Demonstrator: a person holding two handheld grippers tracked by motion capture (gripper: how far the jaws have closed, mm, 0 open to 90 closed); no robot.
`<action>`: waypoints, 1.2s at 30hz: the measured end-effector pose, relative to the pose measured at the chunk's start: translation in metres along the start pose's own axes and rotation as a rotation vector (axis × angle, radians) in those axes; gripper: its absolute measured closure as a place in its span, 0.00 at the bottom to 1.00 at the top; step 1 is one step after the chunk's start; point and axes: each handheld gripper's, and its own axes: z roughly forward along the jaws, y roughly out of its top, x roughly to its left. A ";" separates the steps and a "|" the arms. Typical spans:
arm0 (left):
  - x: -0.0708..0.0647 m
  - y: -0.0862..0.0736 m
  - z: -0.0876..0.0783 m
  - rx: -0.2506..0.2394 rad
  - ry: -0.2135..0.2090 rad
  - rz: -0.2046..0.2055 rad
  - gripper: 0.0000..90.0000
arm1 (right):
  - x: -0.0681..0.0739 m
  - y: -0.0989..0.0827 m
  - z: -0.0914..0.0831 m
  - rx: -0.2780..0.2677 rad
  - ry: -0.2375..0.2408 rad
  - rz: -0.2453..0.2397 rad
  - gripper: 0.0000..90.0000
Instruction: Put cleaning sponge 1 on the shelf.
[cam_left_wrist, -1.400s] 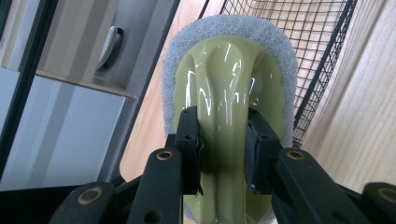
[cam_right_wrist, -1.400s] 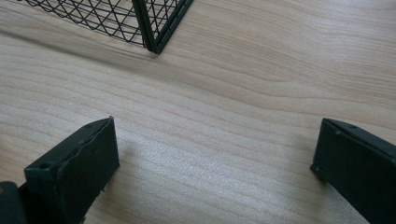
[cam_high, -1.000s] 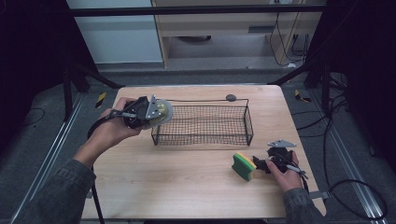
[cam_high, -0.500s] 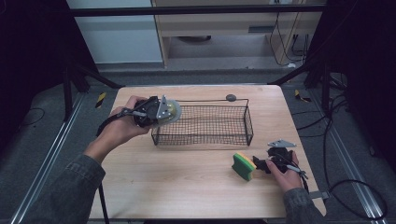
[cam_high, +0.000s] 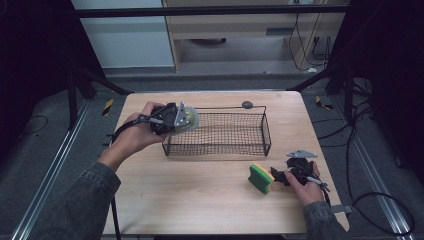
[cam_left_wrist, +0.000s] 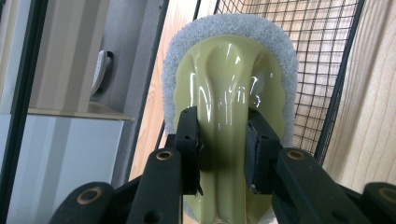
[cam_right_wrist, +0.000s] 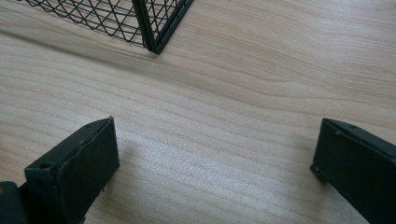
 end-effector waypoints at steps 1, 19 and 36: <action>0.000 0.001 0.000 -0.001 -0.003 0.002 0.78 | 0.000 0.000 0.000 0.000 0.000 0.000 0.00; -0.003 0.006 0.013 0.003 -0.035 0.030 0.78 | 0.000 0.000 0.000 0.000 0.000 0.000 0.00; -0.007 0.010 0.031 0.021 -0.080 0.040 0.78 | 0.000 0.000 0.000 -0.001 0.000 -0.001 0.00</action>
